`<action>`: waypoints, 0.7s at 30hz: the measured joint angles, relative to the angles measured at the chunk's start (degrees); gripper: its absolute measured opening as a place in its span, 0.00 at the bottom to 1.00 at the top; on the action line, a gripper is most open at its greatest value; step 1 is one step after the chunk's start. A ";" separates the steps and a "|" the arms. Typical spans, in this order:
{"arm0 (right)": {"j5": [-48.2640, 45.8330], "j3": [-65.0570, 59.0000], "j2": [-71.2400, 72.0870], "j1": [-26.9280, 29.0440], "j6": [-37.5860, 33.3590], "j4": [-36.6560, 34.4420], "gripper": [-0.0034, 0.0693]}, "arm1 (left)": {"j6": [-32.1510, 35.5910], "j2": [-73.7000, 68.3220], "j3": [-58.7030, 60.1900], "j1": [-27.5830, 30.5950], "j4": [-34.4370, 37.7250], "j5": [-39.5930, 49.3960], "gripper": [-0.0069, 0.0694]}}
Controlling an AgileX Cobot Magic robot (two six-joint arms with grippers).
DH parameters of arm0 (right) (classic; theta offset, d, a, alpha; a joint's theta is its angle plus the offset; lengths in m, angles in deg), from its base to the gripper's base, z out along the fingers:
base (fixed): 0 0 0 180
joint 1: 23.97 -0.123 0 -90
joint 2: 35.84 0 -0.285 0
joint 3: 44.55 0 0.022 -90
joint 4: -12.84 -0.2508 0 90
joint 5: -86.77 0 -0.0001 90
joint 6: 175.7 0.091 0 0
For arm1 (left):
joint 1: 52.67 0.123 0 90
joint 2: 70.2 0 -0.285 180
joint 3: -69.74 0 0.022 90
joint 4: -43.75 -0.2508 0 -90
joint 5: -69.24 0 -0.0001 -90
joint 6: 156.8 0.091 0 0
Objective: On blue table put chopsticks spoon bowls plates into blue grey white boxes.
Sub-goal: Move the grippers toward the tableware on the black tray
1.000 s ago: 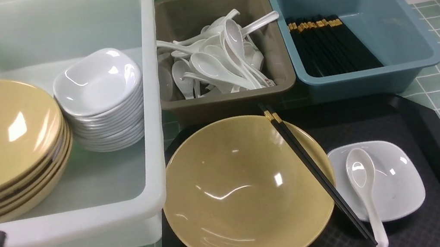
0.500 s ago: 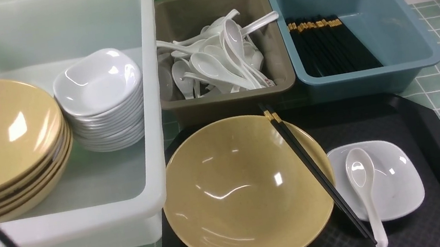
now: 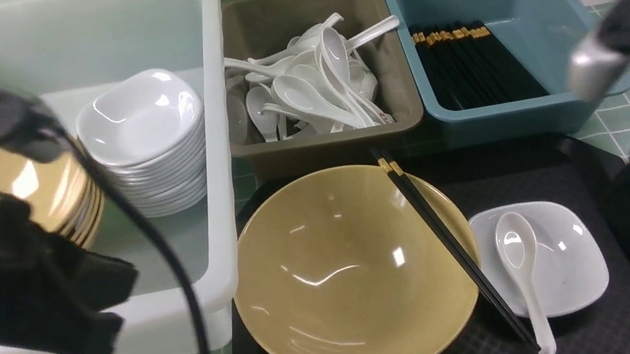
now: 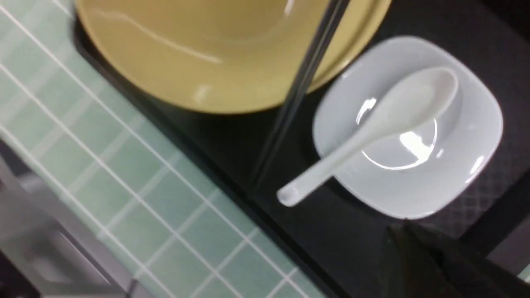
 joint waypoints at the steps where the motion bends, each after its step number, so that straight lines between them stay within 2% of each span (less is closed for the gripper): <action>1: 0.25 1.59 -2.89 -2.43 1.46 1.15 0.10 | 0.00 -1.27 0.00 -1.24 0.00 -0.63 0.09; 3: 1.90 3.97 -7.18 -5.38 3.01 1.68 0.10 | 0.00 -2.95 -0.05 -2.44 0.00 -1.32 0.09; 7: 4.80 7.22 -13.25 -7.71 3.78 1.96 0.14 | 0.00 -4.36 -0.05 -2.90 0.05 -1.94 0.09; 11: 6.70 9.69 -18.60 -7.98 5.18 2.08 0.25 | 0.00 -4.73 -0.10 -2.90 -0.06 -2.03 0.09; 17: 11.79 10.95 -24.09 -8.04 9.51 2.19 0.60 | 0.00 -4.73 -0.10 -2.90 -0.06 -2.09 0.09; 19: 13.55 10.95 -25.37 -8.04 10.27 2.19 0.68 | 0.00 -4.73 -0.10 -2.90 -0.06 -2.09 0.09; 21: 14.54 10.95 -26.40 -8.04 10.92 2.19 0.73 | 0.00 -4.73 -0.10 -2.90 -0.06 -2.09 0.09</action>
